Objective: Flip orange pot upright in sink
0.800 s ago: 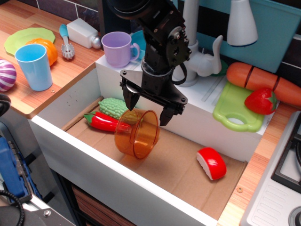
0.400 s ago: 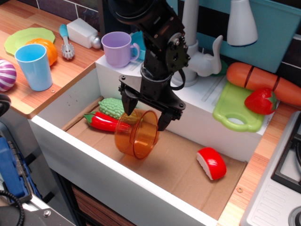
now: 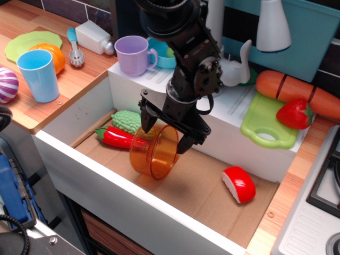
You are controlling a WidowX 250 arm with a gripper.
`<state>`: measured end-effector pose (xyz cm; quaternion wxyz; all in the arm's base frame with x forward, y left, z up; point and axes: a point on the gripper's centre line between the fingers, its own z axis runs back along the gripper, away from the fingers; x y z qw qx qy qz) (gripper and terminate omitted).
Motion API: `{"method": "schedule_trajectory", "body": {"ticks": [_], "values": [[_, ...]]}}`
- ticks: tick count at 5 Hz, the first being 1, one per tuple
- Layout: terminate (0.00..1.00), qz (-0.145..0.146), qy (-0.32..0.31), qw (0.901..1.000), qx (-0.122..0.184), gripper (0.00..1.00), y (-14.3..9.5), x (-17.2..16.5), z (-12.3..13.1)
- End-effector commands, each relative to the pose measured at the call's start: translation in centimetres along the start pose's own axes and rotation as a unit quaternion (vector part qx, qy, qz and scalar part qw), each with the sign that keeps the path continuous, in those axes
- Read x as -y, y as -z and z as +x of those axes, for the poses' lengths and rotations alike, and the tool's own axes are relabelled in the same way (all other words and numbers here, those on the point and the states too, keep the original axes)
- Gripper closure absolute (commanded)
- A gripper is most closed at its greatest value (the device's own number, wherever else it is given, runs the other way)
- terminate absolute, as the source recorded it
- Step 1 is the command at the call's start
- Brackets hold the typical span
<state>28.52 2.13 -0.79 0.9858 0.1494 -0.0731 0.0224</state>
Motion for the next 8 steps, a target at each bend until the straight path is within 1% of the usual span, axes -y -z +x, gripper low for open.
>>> {"method": "schedule_trajectory", "body": {"ticks": [1,2,4,5,6,7,8], "values": [[0.0,0.058,0.034,0.9975,0.018,0.0,-0.1,0.5,0.3],[0.0,0.044,0.03,0.9982,0.027,0.0,0.7,-0.1,0.1],[0.0,0.063,0.041,0.9961,0.045,0.0,2.0,-1.7,-0.3],[0.0,0.057,0.028,0.9967,0.051,1.0,2.5,-1.9,-0.1],[0.0,0.05,0.022,0.9973,0.05,1.0,2.3,-1.7,0.3],[0.0,0.026,0.011,0.9985,0.046,1.0,1.4,-1.7,0.1],[0.0,-0.007,-0.009,0.9987,0.05,1.0,0.7,-1.2,-0.6]]}}
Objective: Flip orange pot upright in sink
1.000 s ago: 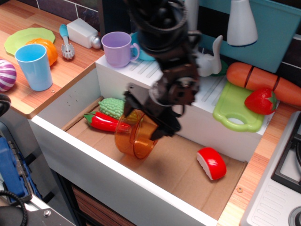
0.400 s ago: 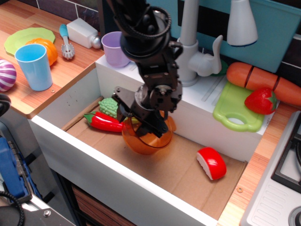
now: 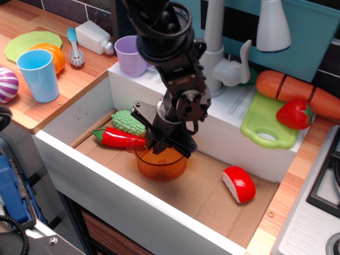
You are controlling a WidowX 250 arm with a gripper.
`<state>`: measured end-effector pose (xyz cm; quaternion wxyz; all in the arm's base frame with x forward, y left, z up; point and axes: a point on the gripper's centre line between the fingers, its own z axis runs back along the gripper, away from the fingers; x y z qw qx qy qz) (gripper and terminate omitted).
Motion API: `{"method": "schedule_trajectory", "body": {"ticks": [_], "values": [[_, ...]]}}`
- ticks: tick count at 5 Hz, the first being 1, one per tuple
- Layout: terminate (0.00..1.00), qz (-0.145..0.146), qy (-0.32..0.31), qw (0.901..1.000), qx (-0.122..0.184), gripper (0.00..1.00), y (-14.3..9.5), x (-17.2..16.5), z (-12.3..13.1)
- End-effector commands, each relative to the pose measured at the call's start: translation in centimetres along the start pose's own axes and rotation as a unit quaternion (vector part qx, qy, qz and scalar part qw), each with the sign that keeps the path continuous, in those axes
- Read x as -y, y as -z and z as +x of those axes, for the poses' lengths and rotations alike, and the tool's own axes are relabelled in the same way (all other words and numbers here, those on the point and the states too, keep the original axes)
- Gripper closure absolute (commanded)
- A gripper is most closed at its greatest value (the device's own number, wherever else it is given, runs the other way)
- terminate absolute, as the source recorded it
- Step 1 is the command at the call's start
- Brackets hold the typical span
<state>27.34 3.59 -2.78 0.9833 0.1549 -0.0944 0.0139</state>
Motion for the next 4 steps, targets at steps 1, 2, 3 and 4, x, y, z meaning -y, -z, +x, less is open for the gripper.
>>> {"method": "schedule_trajectory", "body": {"ticks": [1,2,3,4], "values": [[0.0,-0.049,-0.03,0.9977,0.035,1.0,-1.47,0.35,0.21],[0.0,-0.1,-0.049,0.9926,0.048,0.0,-1.24,0.73,-0.02],[0.0,-0.161,-0.081,0.983,0.037,0.0,-2.1,1.11,0.63],[1.0,-0.161,-0.081,0.983,0.037,0.0,-2.1,1.11,0.63]]}}
